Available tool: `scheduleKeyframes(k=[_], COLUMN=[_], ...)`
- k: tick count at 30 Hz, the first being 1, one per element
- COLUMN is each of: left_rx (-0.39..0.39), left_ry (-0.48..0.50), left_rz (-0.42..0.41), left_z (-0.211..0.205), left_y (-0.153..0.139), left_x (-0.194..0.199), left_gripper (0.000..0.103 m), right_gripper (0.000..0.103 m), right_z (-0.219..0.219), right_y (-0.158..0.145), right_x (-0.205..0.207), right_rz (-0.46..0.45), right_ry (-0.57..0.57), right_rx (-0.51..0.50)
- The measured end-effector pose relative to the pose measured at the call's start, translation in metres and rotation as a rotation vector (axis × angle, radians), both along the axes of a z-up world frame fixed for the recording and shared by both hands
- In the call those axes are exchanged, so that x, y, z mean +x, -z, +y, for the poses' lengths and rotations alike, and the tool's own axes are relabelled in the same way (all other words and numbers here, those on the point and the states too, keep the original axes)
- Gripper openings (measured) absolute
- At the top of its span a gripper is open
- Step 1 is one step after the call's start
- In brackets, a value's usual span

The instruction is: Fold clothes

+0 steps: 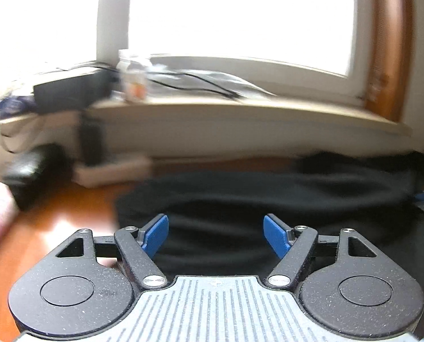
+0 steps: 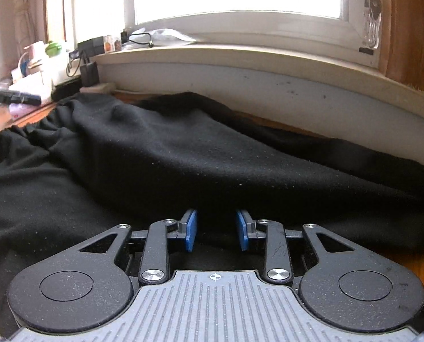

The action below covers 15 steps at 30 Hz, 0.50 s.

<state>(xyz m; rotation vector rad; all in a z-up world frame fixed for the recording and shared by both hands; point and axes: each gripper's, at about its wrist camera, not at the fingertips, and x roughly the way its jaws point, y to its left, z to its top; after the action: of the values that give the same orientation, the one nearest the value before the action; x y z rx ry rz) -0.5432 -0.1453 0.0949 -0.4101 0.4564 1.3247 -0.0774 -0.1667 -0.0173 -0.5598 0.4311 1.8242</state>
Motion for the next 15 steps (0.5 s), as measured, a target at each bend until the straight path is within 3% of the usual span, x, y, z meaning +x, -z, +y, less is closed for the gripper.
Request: scheduleKeyframes(k=[5,10,12,13,15], left_rx=[-0.119,-0.199,-0.204,-0.192,-0.166], left_ry=[-0.084,-0.047,-0.065,-0.059,-0.044], left_rz=[-0.003,-0.029,0.009,0.016,0.028], left_z=[0.053,0.087,0.094,0.093,0.09], left_y=[0.011,0.029,0.033,0.032,0.031], left_x=[-0.041,-0.042,-0.037,-0.034,-0.03], left_gripper=[0.066,0.067,0.05,0.033,0.014], right_gripper=[0.033,0.034,0.034,0.034,0.035], right_z=[0.0,0.001,0.002,0.002,0.002], right_y=[0.0,0.001,0.001,0.001,0.001], right_x=[0.001,0.001,0.001,0.001,0.001], right_rz=[-0.001,0.004,0.005,0.006,0.006], right_ry=[0.004,0.004,0.004,0.004,0.006], right_rx=[0.001,-0.001,-0.002,-0.002,-0.002])
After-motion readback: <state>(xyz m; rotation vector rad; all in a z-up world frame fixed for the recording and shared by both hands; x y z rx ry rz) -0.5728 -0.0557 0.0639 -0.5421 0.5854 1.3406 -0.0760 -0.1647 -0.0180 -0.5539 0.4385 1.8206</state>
